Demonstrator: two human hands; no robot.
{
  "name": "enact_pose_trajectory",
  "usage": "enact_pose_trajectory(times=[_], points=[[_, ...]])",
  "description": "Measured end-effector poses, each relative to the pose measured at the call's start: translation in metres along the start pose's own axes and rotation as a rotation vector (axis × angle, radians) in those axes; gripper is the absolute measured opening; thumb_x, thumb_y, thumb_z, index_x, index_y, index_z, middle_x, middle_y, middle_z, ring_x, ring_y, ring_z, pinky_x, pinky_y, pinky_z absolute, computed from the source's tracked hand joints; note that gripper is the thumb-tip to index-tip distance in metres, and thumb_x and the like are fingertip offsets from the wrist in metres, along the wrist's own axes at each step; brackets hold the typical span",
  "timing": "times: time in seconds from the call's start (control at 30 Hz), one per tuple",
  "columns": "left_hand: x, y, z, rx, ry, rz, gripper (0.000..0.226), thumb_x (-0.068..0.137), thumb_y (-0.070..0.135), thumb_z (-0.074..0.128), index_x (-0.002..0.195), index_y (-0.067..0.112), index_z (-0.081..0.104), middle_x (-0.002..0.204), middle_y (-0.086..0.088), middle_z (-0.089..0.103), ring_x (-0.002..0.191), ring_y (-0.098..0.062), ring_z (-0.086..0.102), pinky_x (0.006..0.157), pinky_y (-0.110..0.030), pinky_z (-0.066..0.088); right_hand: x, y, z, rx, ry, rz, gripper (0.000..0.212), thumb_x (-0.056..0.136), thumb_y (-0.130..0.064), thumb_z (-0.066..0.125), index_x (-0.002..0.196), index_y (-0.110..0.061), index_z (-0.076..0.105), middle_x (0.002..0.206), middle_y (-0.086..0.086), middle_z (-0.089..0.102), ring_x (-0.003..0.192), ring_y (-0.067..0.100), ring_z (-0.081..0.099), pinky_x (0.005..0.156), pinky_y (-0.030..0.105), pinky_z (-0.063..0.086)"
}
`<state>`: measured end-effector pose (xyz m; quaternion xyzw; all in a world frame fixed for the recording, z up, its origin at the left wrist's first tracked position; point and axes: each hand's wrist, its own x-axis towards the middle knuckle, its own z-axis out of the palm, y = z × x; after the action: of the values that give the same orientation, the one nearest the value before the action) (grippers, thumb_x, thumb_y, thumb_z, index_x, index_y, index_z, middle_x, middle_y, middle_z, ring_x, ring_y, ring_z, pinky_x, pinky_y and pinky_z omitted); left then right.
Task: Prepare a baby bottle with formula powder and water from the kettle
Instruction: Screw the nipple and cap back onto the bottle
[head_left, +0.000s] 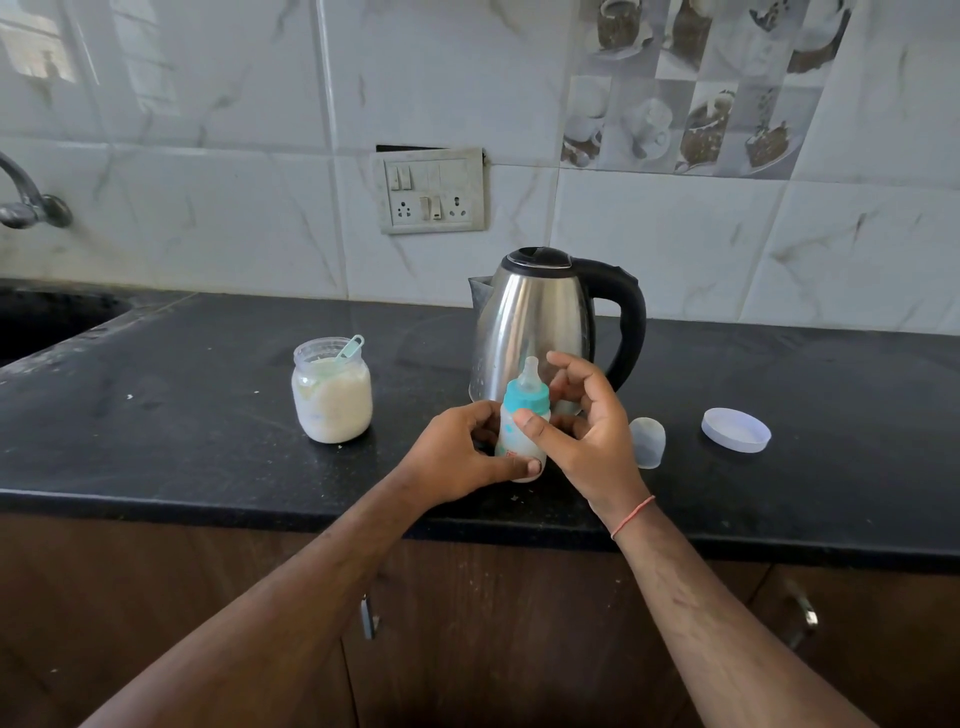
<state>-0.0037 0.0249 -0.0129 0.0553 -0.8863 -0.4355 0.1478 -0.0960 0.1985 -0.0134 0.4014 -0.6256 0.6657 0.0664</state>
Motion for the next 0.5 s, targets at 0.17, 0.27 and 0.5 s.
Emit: enact_pose_trajectory(times=[0.17, 0.27, 0.5], points=[[0.0001, -0.0008, -0.0007, -0.005, -0.004, 0.005, 0.067, 0.078, 0.047, 0.094, 0.137, 0.029, 0.067, 0.119, 0.015, 0.076, 0.109, -0.002, 0.072, 0.101, -0.032, 0.061, 0.0008, 0.0003, 0.0002, 0.101, -0.051, 0.041, 0.050, 0.102, -0.009, 0.072, 0.150, -0.017, 0.060, 0.137, -0.012, 0.072, 0.132, 0.016, 0.066, 0.103, 0.034, 0.060], [0.0006, -0.0009, -0.0013, -0.009, -0.026, 0.012, 0.064, 0.079, 0.045, 0.094, 0.136, 0.029, 0.067, 0.119, 0.014, 0.076, 0.110, -0.004, 0.072, 0.100, -0.032, 0.061, 0.0001, -0.0004, 0.0005, 0.025, -0.023, 0.034, 0.050, 0.095, -0.018, 0.083, 0.142, -0.024, 0.065, 0.128, -0.014, 0.072, 0.126, 0.018, 0.068, 0.093, 0.035, 0.065], [0.0006, -0.0037, -0.0018, -0.033, -0.046, 0.031, 0.063, 0.080, 0.043, 0.095, 0.136, 0.028, 0.069, 0.118, 0.014, 0.078, 0.107, 0.000, 0.073, 0.095, -0.025, 0.060, 0.0011, 0.0003, -0.0011, 0.167, -0.091, 0.091, 0.046, 0.101, -0.020, 0.075, 0.146, -0.014, 0.065, 0.141, 0.000, 0.073, 0.135, 0.020, 0.066, 0.107, 0.040, 0.059]])
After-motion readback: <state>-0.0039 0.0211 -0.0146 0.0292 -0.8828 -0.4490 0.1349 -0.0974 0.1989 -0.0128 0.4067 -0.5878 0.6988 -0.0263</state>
